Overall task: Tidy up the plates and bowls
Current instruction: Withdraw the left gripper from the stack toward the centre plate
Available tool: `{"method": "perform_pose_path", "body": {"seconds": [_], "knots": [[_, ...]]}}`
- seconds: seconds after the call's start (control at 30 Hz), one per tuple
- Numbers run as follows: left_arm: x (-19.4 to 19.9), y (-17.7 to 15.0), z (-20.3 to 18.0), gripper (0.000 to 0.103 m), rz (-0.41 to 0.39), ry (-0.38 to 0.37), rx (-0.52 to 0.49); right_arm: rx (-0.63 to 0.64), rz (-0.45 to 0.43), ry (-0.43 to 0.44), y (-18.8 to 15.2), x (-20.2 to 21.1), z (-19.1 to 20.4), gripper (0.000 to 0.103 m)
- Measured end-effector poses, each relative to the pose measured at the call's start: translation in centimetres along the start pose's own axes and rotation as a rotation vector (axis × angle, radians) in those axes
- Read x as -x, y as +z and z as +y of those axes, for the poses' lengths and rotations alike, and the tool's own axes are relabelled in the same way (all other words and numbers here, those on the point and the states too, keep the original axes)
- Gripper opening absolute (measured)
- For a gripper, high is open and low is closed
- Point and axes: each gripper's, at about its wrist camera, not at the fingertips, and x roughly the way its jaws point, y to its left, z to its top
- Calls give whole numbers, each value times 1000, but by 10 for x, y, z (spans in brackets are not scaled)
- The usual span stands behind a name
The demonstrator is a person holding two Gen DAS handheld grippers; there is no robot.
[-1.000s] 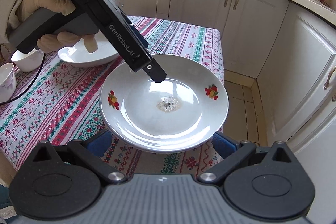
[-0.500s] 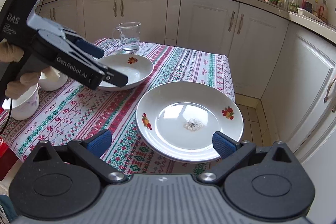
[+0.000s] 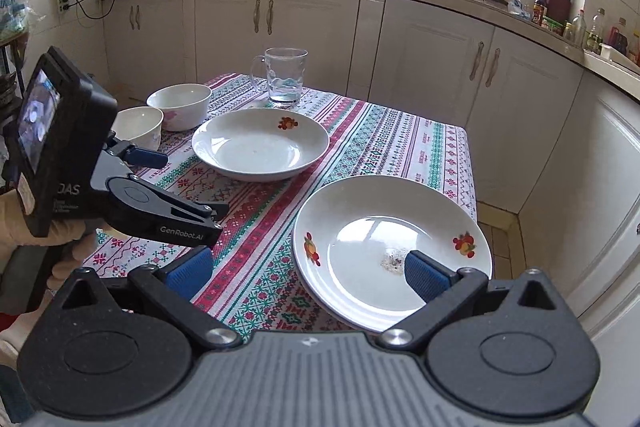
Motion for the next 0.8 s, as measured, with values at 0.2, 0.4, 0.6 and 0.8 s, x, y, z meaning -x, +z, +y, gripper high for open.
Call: {"method": "perform_pose_path", "body": {"seconds": [0.2,0.4,0.6,0.8], "knots": [[-17,-2,5,103,0,-26,47,27,33,24,14,-14,-13,103],[-32,3,19,103,21,-66,129,58,57,88,33,-40,-25,103],[-37,6,21,103,-21,-60,133,122,65,207,57,-68,-30,103],[-46,14,25,103,-27,-59,134,224,104,295,82,-103,-31,103]]}}
